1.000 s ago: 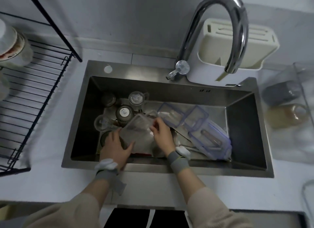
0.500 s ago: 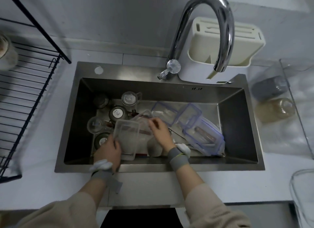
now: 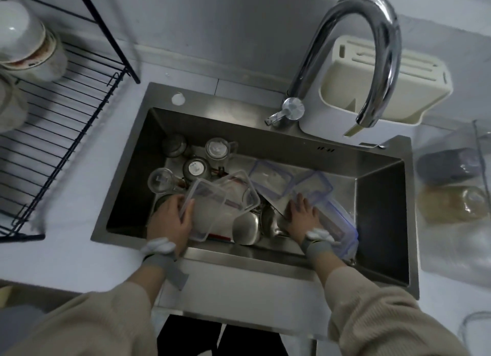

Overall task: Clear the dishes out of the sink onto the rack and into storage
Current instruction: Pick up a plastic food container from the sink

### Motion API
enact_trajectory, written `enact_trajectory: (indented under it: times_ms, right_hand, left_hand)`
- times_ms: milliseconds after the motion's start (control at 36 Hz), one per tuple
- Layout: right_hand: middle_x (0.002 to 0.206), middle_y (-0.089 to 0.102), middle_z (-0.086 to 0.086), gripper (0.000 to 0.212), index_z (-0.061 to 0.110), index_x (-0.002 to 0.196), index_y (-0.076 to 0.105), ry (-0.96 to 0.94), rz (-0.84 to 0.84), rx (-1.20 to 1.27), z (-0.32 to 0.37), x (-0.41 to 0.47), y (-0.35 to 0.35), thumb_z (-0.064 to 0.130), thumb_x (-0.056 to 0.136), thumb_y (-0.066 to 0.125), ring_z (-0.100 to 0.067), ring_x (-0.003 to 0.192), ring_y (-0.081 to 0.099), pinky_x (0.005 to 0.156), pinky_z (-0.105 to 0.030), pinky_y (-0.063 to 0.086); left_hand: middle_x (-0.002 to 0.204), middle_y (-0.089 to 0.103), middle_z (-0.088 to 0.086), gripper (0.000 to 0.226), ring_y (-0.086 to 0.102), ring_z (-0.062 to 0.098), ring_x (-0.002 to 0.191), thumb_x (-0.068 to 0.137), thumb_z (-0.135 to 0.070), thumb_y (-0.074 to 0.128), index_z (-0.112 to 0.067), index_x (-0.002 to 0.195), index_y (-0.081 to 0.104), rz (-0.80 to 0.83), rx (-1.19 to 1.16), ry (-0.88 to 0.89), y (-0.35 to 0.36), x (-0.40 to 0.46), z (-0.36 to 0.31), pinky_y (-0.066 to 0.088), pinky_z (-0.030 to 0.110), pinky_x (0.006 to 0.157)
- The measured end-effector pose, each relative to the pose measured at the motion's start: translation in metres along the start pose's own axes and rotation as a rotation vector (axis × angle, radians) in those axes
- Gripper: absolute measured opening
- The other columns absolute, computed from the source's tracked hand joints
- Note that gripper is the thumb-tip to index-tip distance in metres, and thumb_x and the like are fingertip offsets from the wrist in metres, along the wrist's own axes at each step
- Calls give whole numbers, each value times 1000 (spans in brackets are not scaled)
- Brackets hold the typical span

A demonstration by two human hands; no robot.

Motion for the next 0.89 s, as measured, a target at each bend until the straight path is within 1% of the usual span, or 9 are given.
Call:
enact_trajectory:
  times_ms: [167,278,333,389,528,639,722,806,889]
  right_hand:
    - [154,35,-4,53,14,142,44,29,-424,92,0,-14,-18,13,89,49,-22,139,35,115,-47,19]
    - [122,64,-20,36,-2,116,67,-56,-763,305,-4,-27,-42,-4,80,63,-37,103,64,101,-57,40]
    - [104,70,-24,27,-7,101,71,-91,-923,444,-4,-36,-56,-12,74,67,-41,86,67,86,-55,52]
    - [93,71,-23,21,-8,90,71,-95,-971,507,1,-44,-68,-16,72,67,-41,79,66,75,-43,55]
    - [78,59,-21,12,-5,77,61,-161,-1014,541,26,-59,-85,-15,72,66,-37,74,56,67,-32,35]
    - [85,57,-20,24,-4,95,60,-310,-1127,522,49,-68,-74,-17,75,65,-32,83,49,74,-40,43]
    - [91,55,-18,43,-1,118,61,-454,-1149,424,63,-68,-59,-19,80,58,-32,90,49,94,-44,44]
    - [90,45,-11,44,1,124,62,-605,-1145,325,69,-61,-50,-15,85,50,-30,86,47,114,-46,32]
    - [94,43,-7,37,3,126,61,-641,-1164,355,70,-49,-45,-5,93,47,-25,89,46,117,-46,27]
  left_hand:
    - [100,63,9,40,60,28,89,97,-46,41,-12,111,58,-115,27,90,-1,-1,1,49,40,77]
    - [107,58,2,55,57,19,91,91,-63,26,-21,115,52,-64,-8,50,5,2,7,44,34,74]
    - [109,55,-1,56,57,19,91,89,-69,21,-27,115,47,-16,-15,33,8,5,10,44,35,74]
    - [111,55,1,55,58,23,92,89,-71,18,-30,111,45,21,-9,-11,13,9,11,43,36,74]
    - [102,57,3,40,57,30,106,100,-55,29,-21,101,50,-25,-403,-232,34,22,-18,34,32,84]
    - [111,65,16,49,60,34,106,99,-57,27,-14,106,51,64,-595,-303,62,28,-57,42,40,97]
    - [120,63,11,52,60,32,109,99,-57,25,-15,123,47,112,-651,-304,73,32,-78,44,38,96]
    - [137,55,10,61,54,32,123,99,-55,26,-18,146,31,135,-688,-234,78,43,-89,41,46,104]
    - [152,39,6,58,42,29,135,100,-52,28,-34,154,12,123,-753,-89,75,57,-95,33,47,113]
Point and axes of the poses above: each hand's wrist, its own x-axis towards the middle knuckle, its own y-axis out of the palm, z = x × y, the point moved 2 cm from there along x, towards the middle knuckle
